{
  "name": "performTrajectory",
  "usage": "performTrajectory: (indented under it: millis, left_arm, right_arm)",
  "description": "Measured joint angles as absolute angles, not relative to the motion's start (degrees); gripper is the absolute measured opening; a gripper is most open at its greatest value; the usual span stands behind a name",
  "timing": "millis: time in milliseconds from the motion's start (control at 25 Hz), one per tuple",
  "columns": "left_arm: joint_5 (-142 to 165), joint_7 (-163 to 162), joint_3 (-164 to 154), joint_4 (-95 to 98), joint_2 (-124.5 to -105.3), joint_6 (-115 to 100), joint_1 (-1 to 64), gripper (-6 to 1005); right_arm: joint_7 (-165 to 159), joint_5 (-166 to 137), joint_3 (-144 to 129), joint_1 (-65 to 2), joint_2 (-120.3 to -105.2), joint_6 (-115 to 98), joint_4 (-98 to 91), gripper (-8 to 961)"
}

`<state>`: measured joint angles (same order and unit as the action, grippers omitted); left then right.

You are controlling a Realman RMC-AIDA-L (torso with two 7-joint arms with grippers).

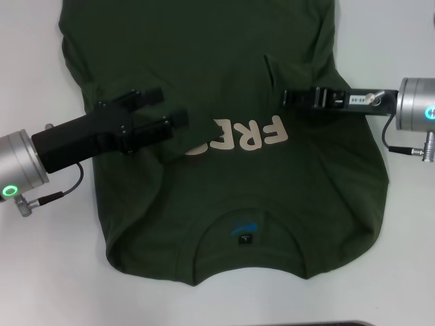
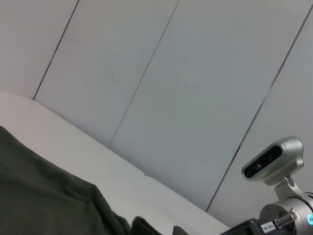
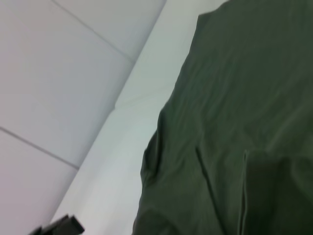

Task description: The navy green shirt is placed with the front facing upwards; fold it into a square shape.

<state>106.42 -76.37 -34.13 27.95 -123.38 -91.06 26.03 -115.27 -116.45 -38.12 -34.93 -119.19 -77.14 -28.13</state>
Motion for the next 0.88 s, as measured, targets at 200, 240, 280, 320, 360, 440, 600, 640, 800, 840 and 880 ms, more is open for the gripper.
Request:
performTrajectory:
  millis: [200,240,280,320,360,440,600,640,800,840,880]
  left_arm:
    - [106.53,-76.37,-34.14,27.95,-123.38,-91.06,26.01,842]
    - [106.55,-76.37,-34.19,27.95,-123.38,-91.06,26.02,842]
    - [106.58,-76.37,-34.23,27.95,-123.39,-91.05,26.01,842]
    - [106.60,-76.37,-34.25,27.95,-123.38,-91.04,26.01,842]
    - [106.61,-76.37,-34.26,27.95,-123.39,-91.02,26.01,842]
    - [106.61,-76.37,-34.28,27.95,-123.38,-90.97,26.01,842]
    - [106.61,-76.37,-34.28,27.95,-123.39,-90.90,26.01,842]
    - [106.61,-76.37,-34.28,27.95,-123.38,-90.90,26.00,842]
    - [106.61,-76.37,-34.28,27.95,-123.38,-90.87,25.90,842]
    - [106.60,-76.37,-34.28,27.95,-123.39,-90.87,25.89,842]
    - [106.60,-76.36,-34.28,27.95,-123.39,-90.87,25.86,842]
  right_arm:
    - [-115.59,-116.46,-42.08,-35.39,-119.01,-79.00,-28.15,240]
    - [-115.52,-116.41,-42.45,-35.48,-119.05,-79.88,-28.26,260]
    - [-115.41,-116.25,-42.50,-35.51,-119.12,-80.74,-28.41,279]
    - [-115.25,-115.86,-42.48,-35.53,-119.22,-81.60,-28.55,363]
    - [-115.01,-115.21,-42.36,-35.52,-119.31,-82.61,-28.63,448]
    - [-114.59,-113.88,-42.29,-35.41,-119.33,-83.78,-28.67,569]
    - [-114.24,-111.90,-42.29,-34.96,-119.23,-85.13,-28.70,717]
    - [-114.22,-111.77,-42.29,-34.92,-119.19,-85.24,-28.70,754]
    - [-113.44,-111.66,-40.67,-34.16,-118.85,-85.11,-28.76,754]
    - [-113.12,-111.64,-40.11,-33.76,-118.75,-84.83,-28.92,754]
    - [-112.83,-111.63,-39.60,-33.17,-118.61,-84.49,-29.25,754]
